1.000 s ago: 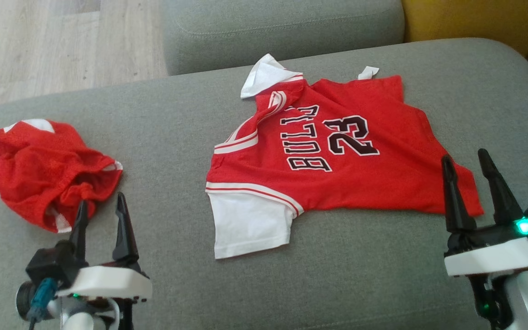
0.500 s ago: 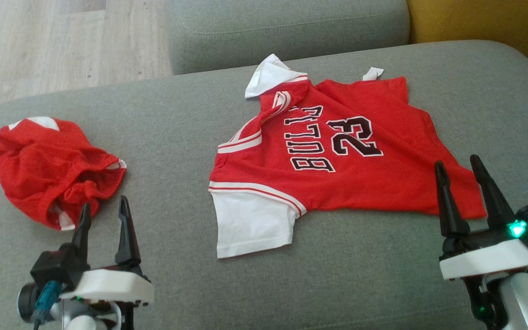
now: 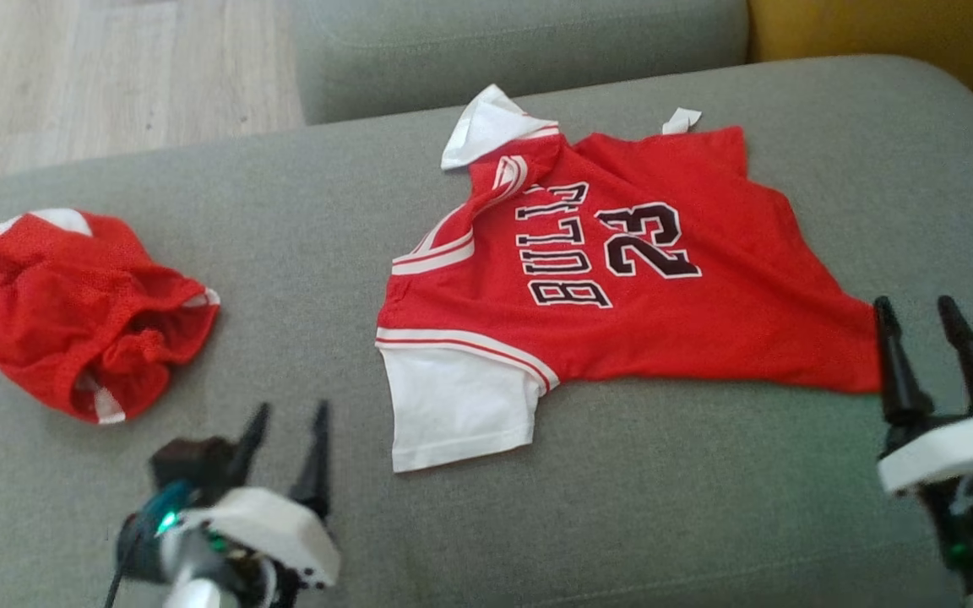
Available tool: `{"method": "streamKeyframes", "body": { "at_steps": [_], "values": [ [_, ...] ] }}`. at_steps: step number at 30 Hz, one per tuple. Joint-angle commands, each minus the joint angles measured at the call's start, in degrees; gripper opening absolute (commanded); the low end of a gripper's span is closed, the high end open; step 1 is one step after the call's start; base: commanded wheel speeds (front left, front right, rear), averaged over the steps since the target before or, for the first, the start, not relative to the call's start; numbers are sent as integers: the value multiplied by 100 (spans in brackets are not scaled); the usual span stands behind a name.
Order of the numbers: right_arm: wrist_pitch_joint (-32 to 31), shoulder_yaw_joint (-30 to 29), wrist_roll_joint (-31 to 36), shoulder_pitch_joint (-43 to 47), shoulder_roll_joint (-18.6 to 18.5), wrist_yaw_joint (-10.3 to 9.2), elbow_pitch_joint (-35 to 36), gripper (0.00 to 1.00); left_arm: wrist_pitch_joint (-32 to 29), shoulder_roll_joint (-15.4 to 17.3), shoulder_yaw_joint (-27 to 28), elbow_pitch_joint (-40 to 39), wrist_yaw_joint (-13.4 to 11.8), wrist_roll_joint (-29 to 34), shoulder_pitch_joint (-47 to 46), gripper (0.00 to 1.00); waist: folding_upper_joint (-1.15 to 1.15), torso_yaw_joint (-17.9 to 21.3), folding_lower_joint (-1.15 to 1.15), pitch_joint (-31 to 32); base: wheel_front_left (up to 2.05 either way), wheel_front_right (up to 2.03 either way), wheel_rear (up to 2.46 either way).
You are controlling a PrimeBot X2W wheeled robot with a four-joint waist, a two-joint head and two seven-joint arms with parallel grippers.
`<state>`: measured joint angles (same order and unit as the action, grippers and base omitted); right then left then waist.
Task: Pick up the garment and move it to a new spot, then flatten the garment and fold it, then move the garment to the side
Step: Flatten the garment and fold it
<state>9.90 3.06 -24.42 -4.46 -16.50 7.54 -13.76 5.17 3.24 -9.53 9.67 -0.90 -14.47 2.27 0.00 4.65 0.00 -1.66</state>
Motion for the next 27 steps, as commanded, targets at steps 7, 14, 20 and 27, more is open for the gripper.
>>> {"method": "streamKeyframes", "body": {
  "at_steps": [7, 14, 20, 27],
  "values": [
    [-2296, -393, -293, -877, -538, -5, -871, 100, -1773, 7, -259, -357, 102, -367, -660, 100, 0, -11, 0, -459, 0, 0, 0],
    [-3426, -761, -260, -1320, -462, -5, -1386, 100, -2381, -20, -627, -269, -134, -473, -864, 100, 0, -79, 0, -878, 0, 0, 0],
    [-3647, -798, -299, -1538, -359, -5, -1682, 100, -2418, -29, -830, -11, -263, -577, -1097, 100, 0, -133, 0, -1065, 0, 0, 0],
    [-3764, -718, -296, -1705, -240, -5, -1974, 100, -2657, -33, -1112, 140, -223, -869, -1218, 100, 0, -109, 0, -1137, 0, 0, 0]
  ]
}}
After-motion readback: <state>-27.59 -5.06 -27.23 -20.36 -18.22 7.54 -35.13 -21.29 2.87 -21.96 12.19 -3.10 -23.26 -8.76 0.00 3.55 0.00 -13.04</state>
